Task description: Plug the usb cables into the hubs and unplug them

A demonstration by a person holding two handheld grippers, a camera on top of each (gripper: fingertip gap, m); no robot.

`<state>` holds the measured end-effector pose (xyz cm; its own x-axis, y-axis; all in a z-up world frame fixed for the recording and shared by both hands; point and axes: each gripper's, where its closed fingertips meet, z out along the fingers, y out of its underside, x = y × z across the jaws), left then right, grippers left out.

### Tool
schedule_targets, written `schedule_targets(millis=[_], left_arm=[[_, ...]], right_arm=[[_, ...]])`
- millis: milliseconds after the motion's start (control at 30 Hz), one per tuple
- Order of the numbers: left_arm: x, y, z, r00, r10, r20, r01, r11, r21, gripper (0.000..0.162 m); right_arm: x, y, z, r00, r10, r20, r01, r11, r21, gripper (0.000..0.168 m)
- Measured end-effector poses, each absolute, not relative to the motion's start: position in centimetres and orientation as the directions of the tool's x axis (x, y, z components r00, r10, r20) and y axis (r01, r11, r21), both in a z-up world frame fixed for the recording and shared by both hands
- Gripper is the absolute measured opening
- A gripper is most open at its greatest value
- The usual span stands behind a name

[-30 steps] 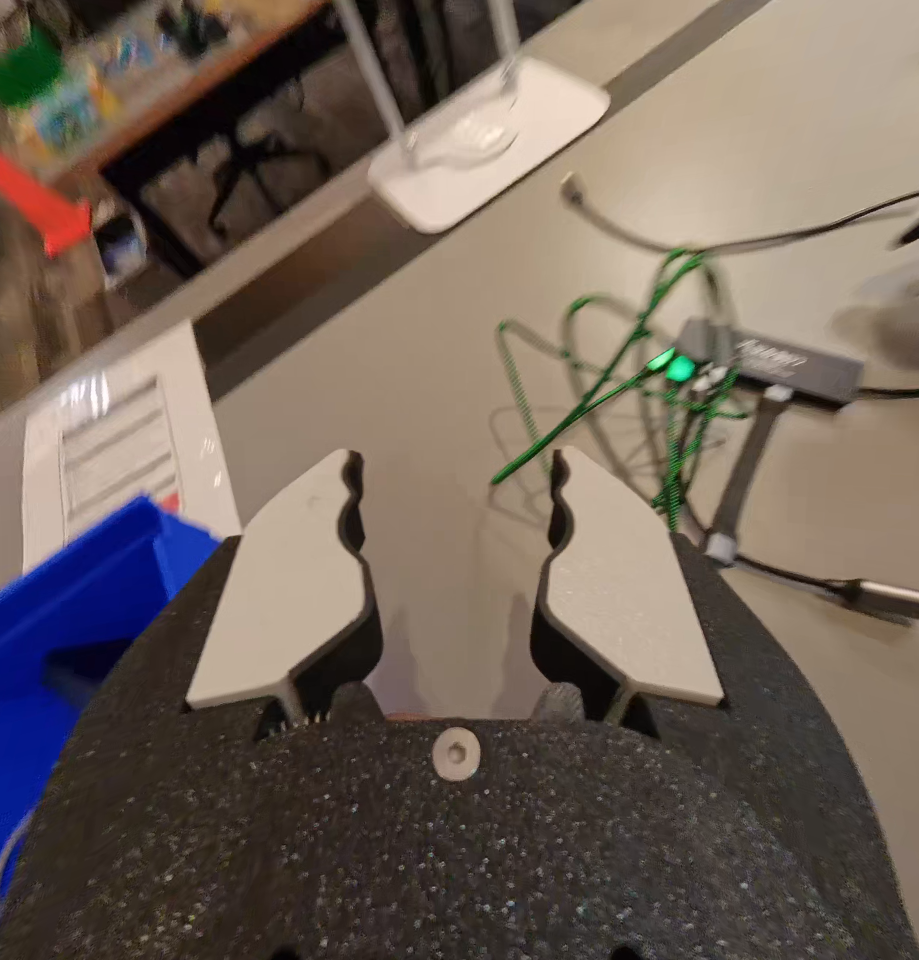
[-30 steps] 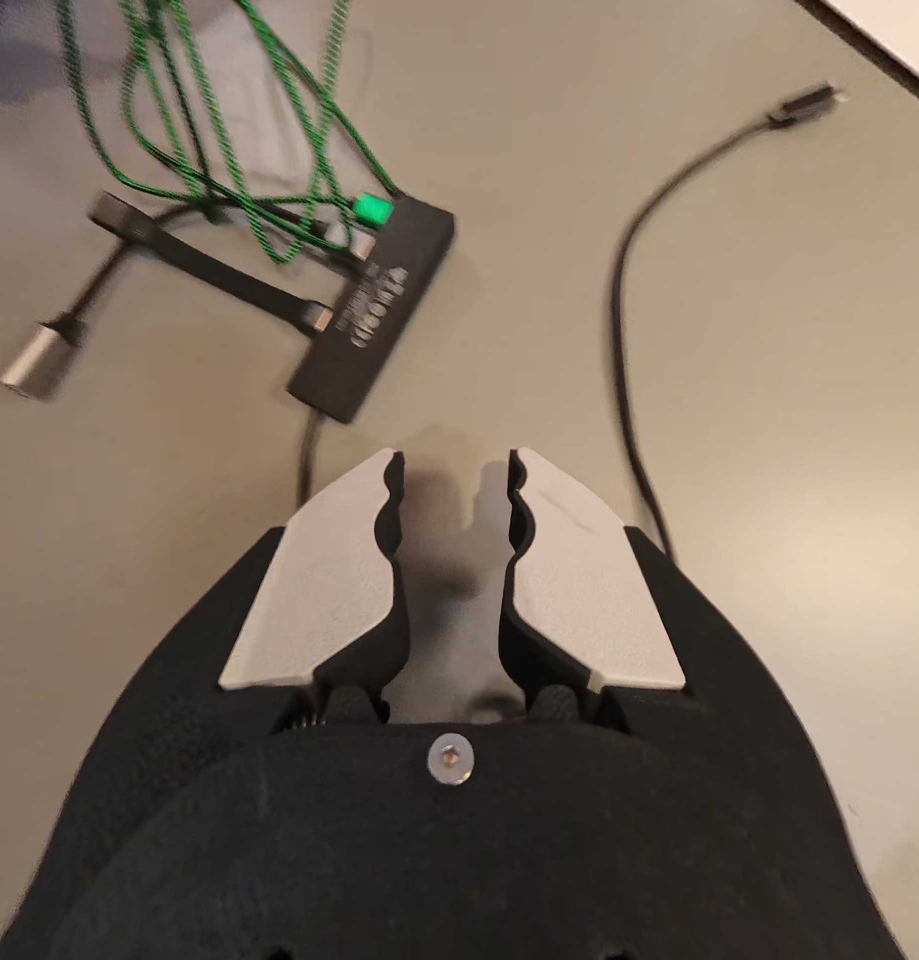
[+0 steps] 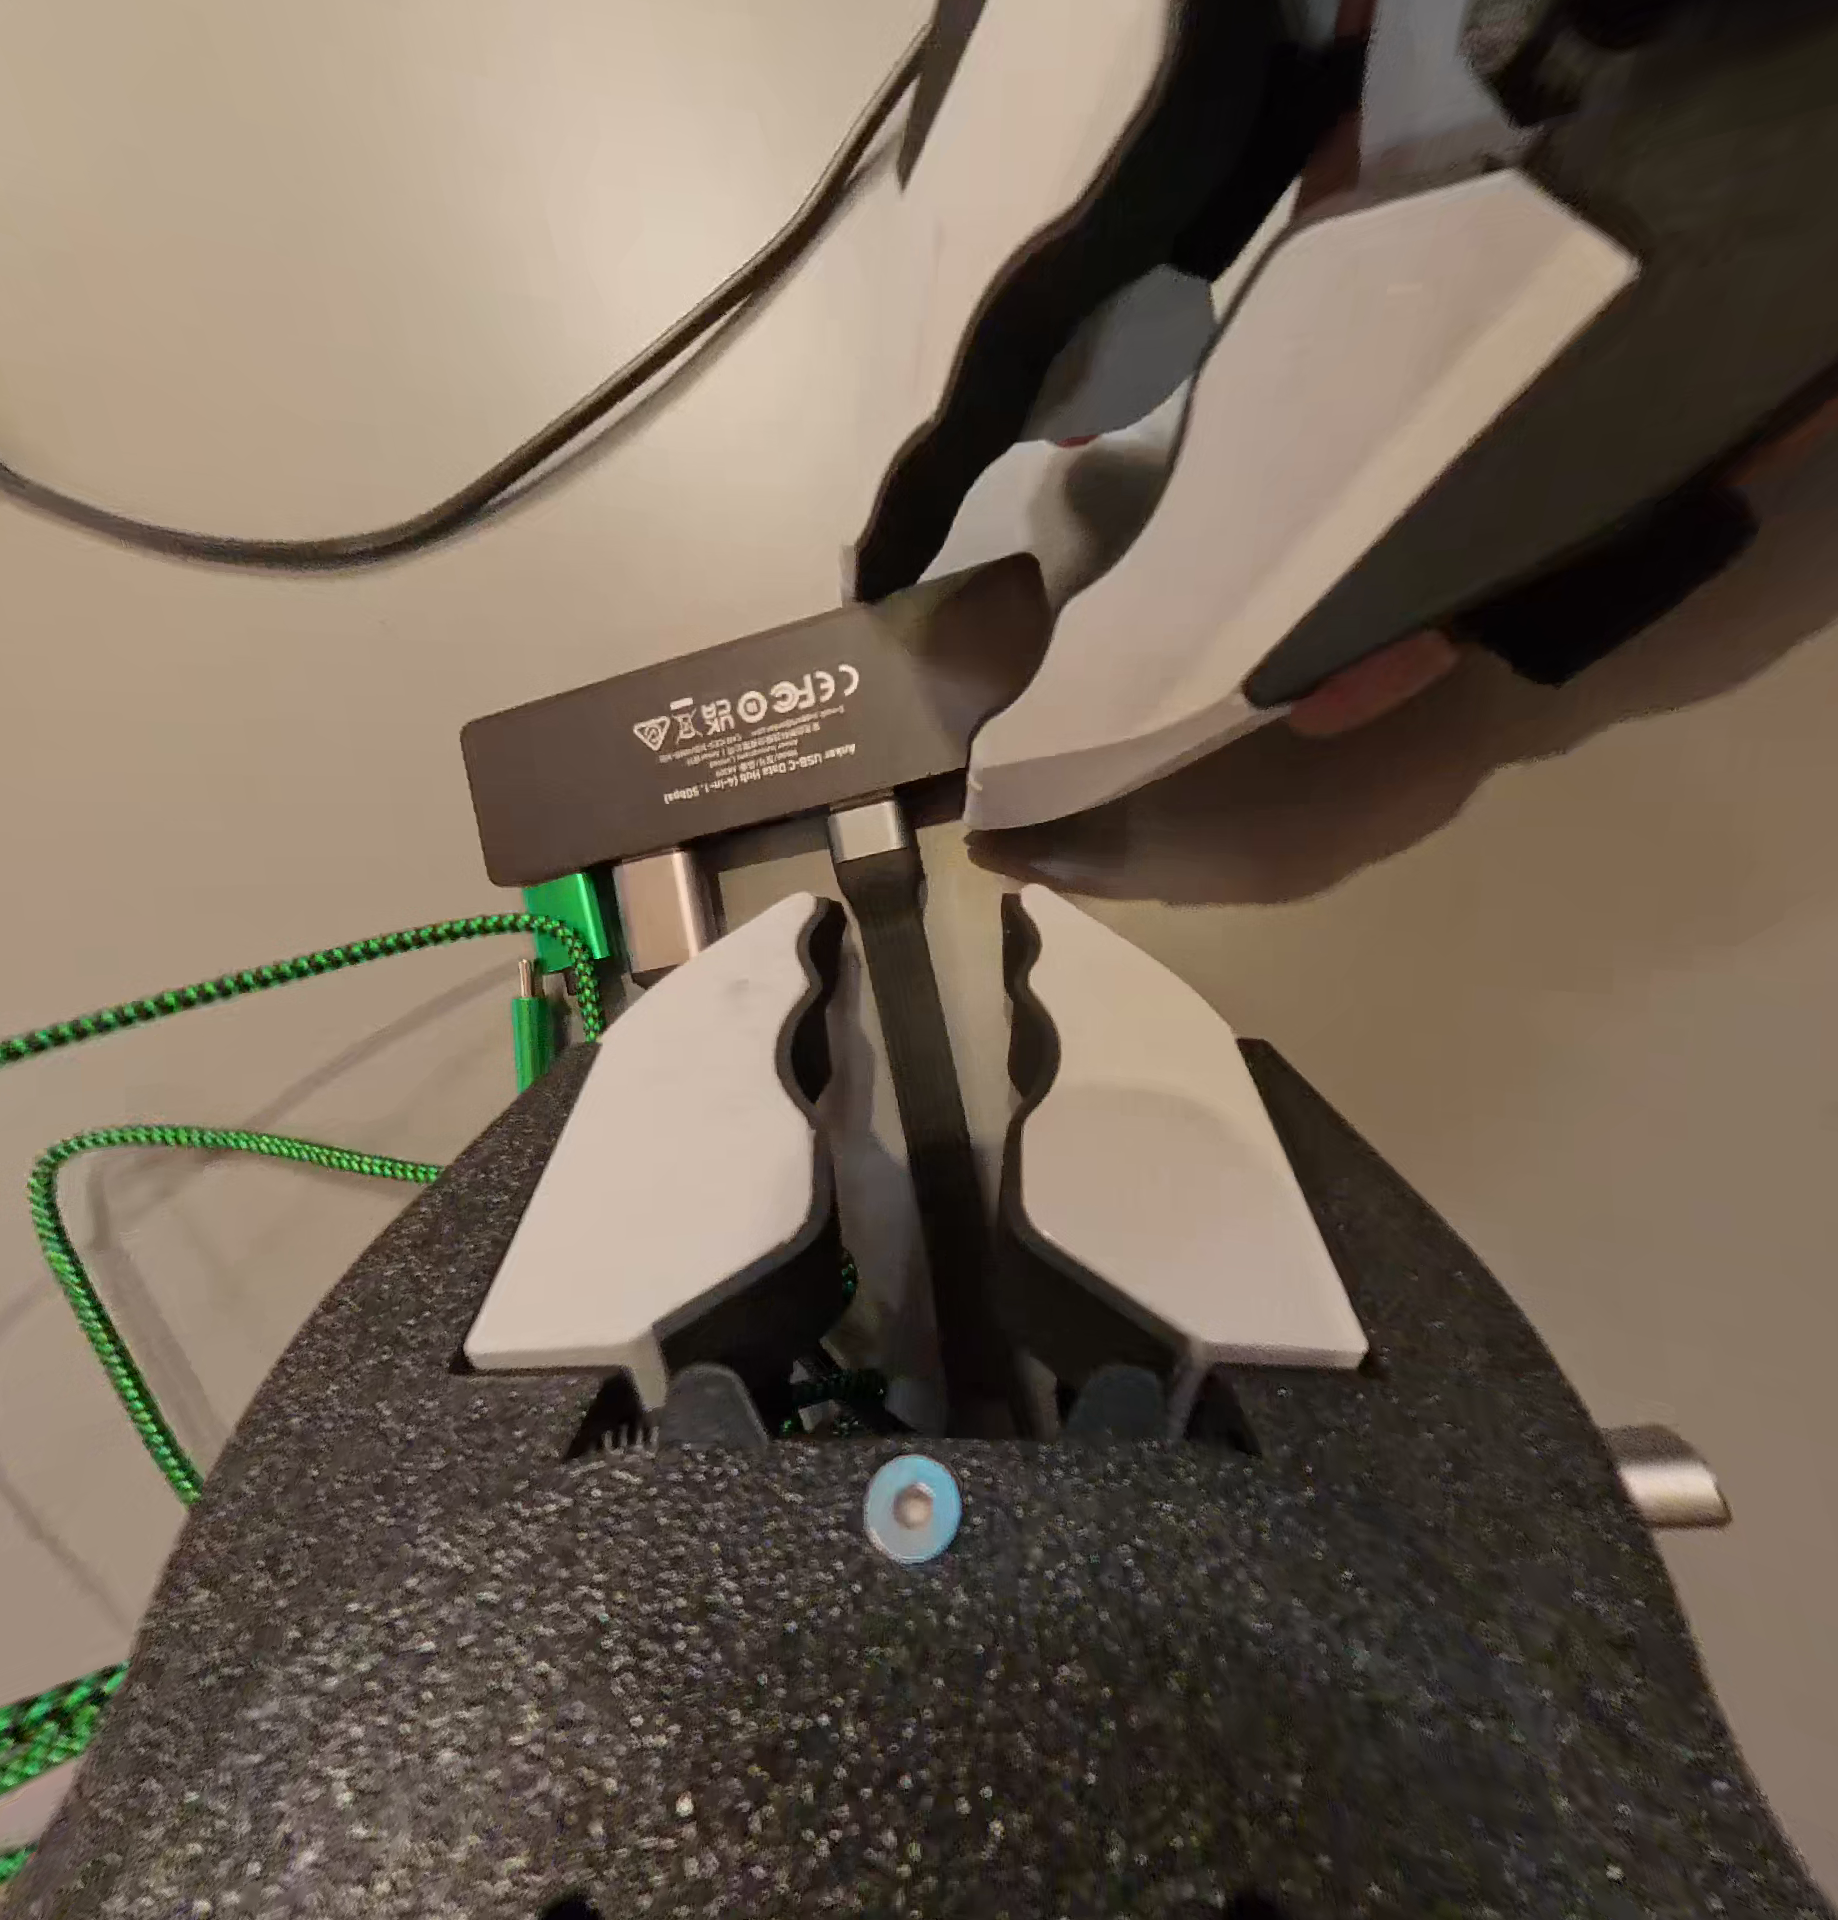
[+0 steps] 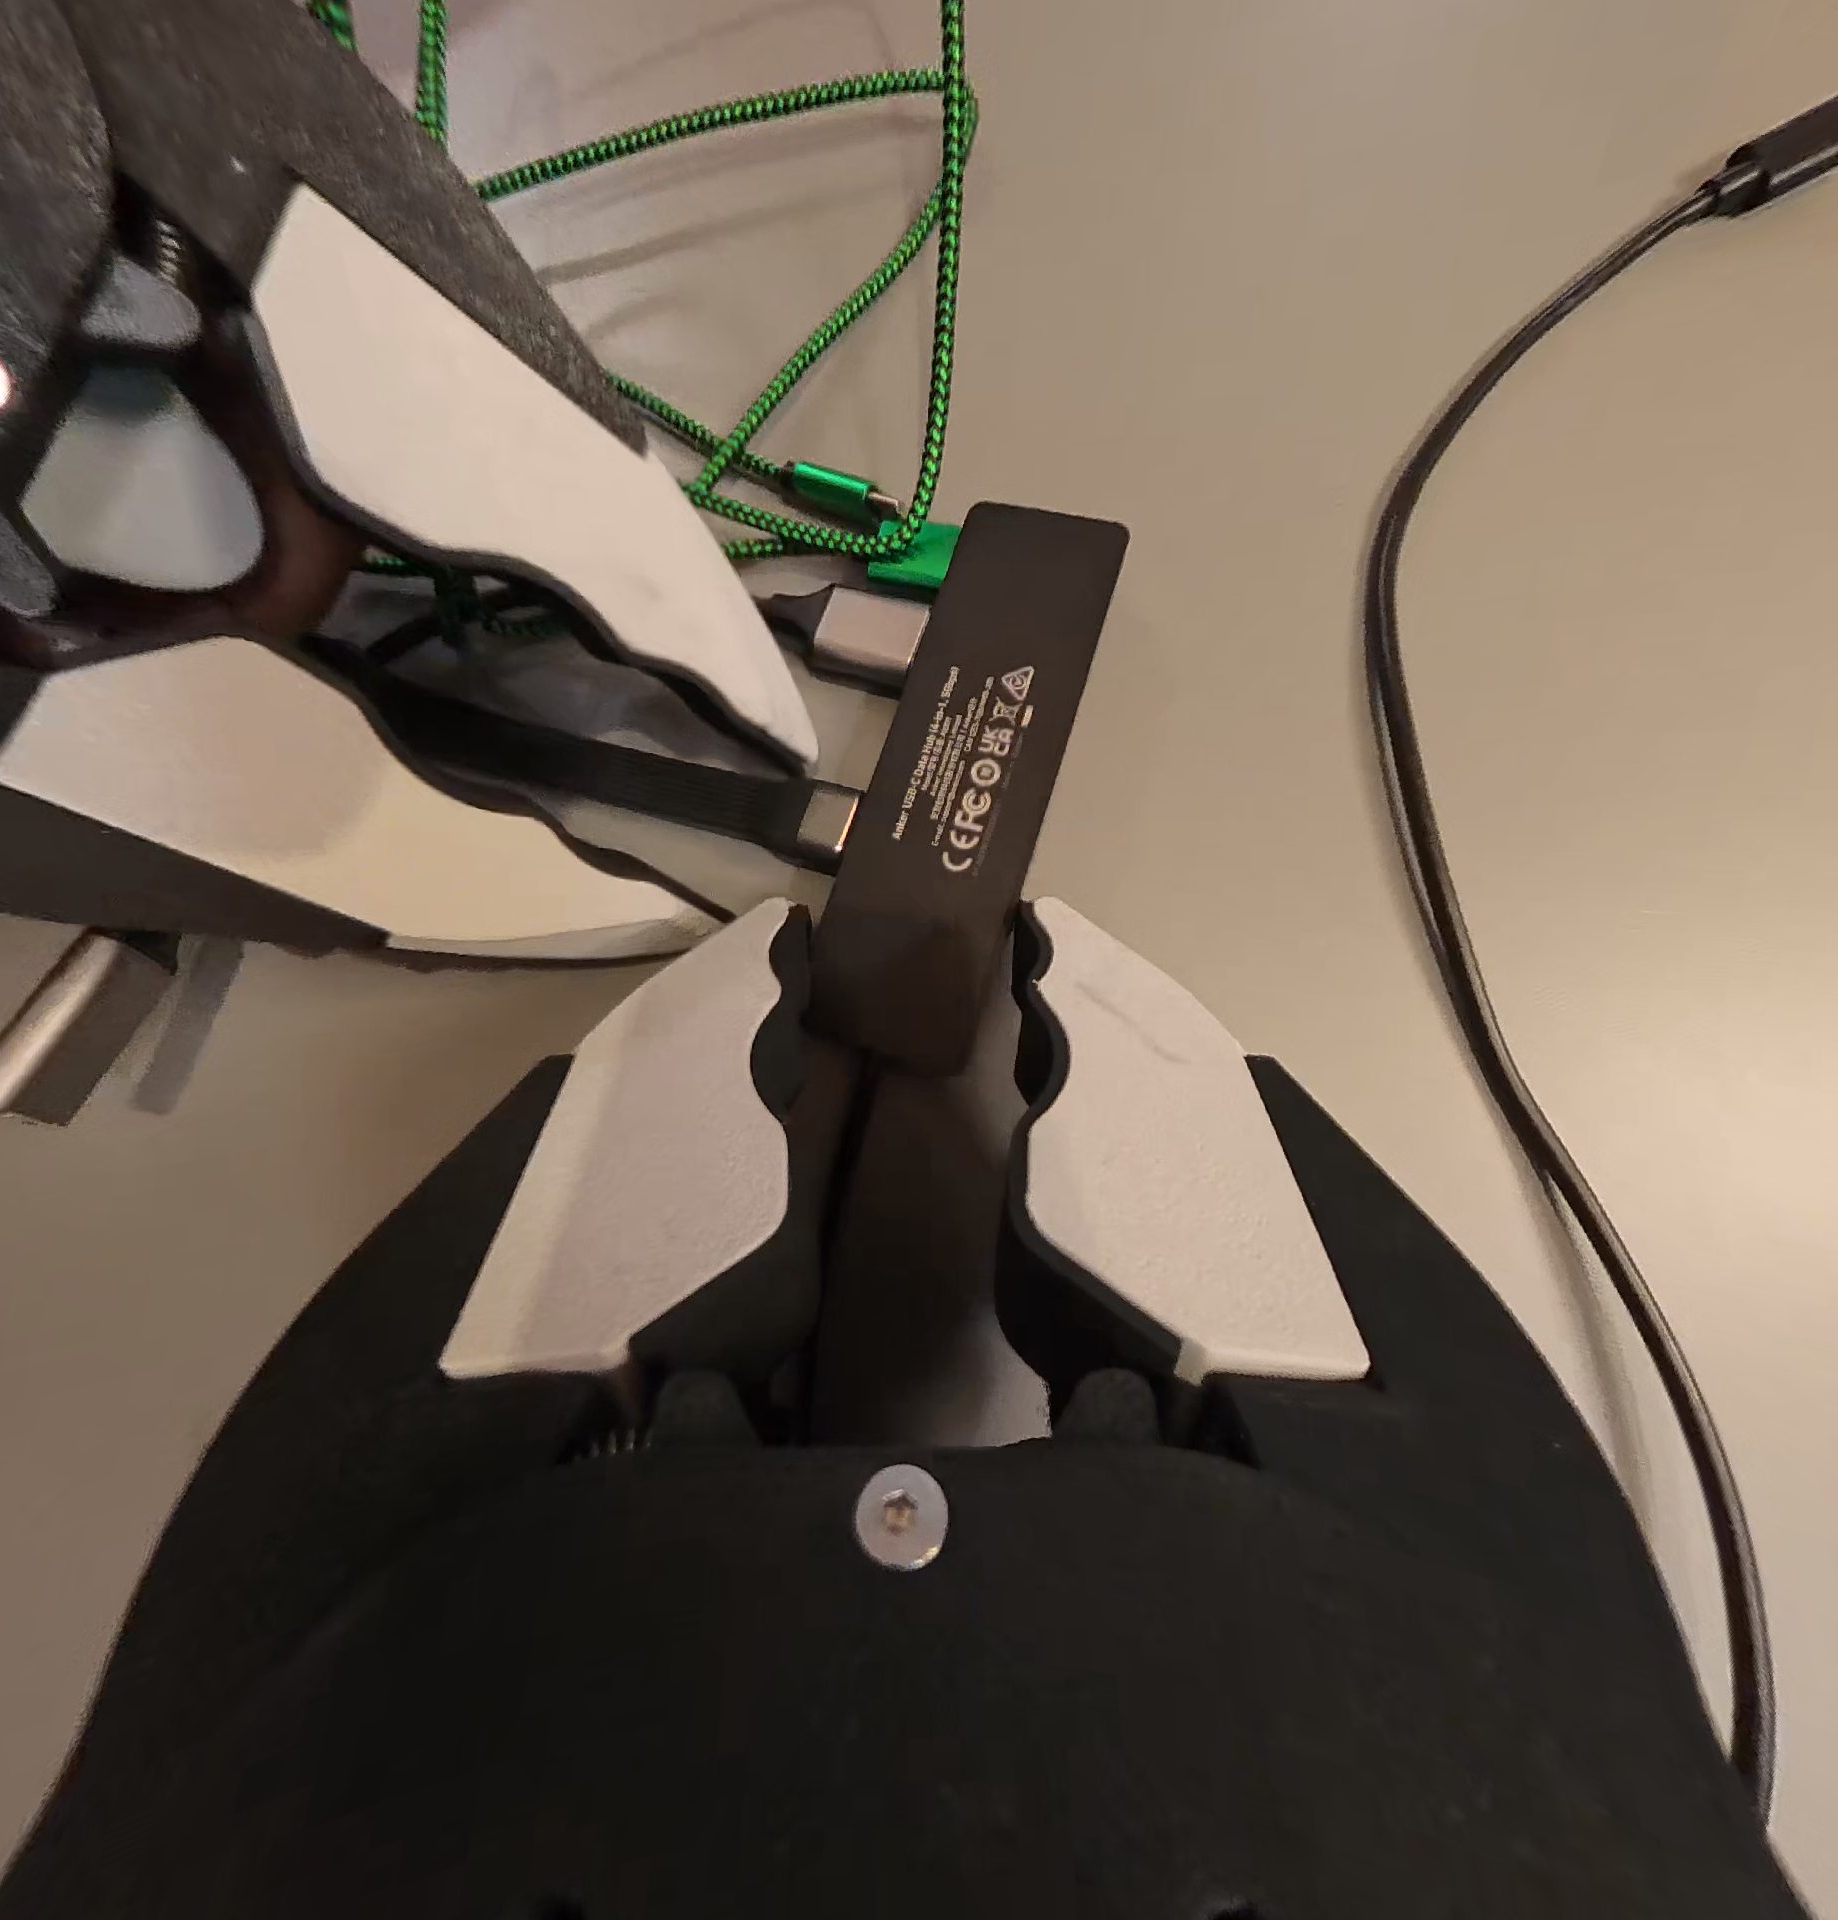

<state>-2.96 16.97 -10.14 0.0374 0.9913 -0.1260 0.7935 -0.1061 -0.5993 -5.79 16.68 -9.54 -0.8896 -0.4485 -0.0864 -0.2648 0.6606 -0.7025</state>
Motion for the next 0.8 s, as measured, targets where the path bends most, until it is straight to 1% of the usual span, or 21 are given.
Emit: schedule_targets(millis=[33, 67, 100, 167, 367, 500, 800], left_arm=[[-3.0, 16.9, -10.2, 0.013, 0.994, -0.106, 0.797, -0.074, -0.599, 0.029], [-3.1, 16.7, -10.3, -0.012, 0.995, -0.095, 0.799, -0.047, -0.599, 0.026], [-3.0, 16.3, -10.3, -0.035, 0.995, -0.099, 0.8, -0.032, -0.599, 0.018], [-3.1, 16.7, -10.4, -0.032, 0.996, -0.081, 0.798, -0.023, -0.603, 0.012], [-3.0, 16.7, -10.3, -0.017, 0.993, -0.117, 0.817, -0.054, -0.574, 0.01], [-2.9, 16.6, -10.3, -0.005, 0.988, -0.157, 0.825, -0.085, -0.558, 0.009], [-2.4, 16.4, -10.3, 0.011, 0.988, -0.153, 0.818, -0.097, -0.567, 0.009]], right_arm=[[-5.8, 16.7, -9.3, -0.891, -0.445, -0.09, -0.256, 0.655, -0.711, 0.037], [-5.8, 16.7, -9.2, -0.892, -0.442, -0.096, -0.246, 0.653, -0.717, 0.036], [-5.8, 16.8, -9.0, -0.893, -0.439, -0.102, -0.238, 0.651, -0.72, 0.036], [-5.8, 16.8, -8.9, -0.893, -0.438, -0.101, -0.235, 0.648, -0.725, 0.036], [-5.8, 17.1, -9.8, -0.884, -0.46, -0.082, -0.282, 0.666, -0.69, 0.037], [-5.8, 16.9, -10.1, -0.883, -0.468, -0.005, -0.341, 0.651, -0.678, 0.037], [-5.6, 16.5, -10.1, -0.882, -0.471, -0.033, -0.326, 0.658, -0.678, 0.034]])
